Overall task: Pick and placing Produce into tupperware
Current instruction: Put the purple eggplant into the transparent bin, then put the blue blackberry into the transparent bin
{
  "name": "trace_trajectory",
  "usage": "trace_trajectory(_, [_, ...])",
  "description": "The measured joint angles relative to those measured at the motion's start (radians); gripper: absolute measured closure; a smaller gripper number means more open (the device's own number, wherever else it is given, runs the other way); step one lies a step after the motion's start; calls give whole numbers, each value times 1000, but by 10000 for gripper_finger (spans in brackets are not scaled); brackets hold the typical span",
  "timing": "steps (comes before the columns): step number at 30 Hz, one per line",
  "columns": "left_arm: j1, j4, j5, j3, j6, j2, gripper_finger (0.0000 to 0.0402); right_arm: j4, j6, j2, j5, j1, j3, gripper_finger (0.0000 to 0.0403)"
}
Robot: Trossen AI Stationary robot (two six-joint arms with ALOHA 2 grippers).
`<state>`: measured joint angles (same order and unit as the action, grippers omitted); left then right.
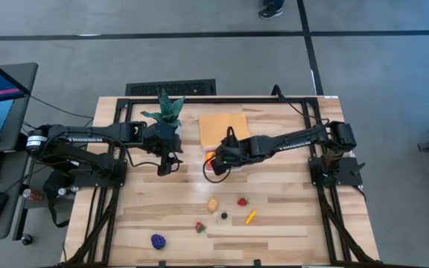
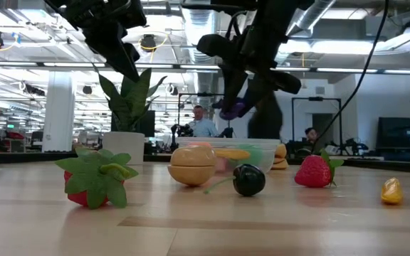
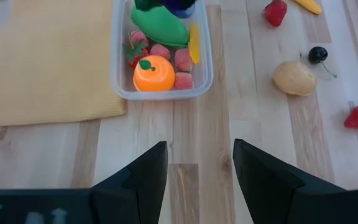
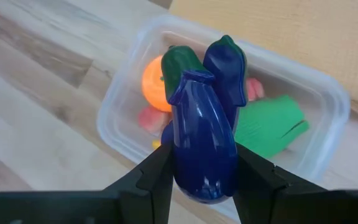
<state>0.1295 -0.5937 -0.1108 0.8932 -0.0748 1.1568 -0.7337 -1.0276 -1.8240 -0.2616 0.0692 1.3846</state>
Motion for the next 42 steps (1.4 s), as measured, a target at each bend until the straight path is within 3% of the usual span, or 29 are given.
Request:
trace_trajectory(21, [0, 32, -1, 0, 17, 0, 228, 40, -1, -45, 26, -14, 0, 271])
trace_trajectory(34, [0, 29, -6, 0, 61, 0, 228, 36, 7, -55, -24, -23, 0, 159])
trace_trajectory(42, [0, 27, -16, 0, 138, 0, 228, 5, 78, 32, -124, 50, -1, 143])
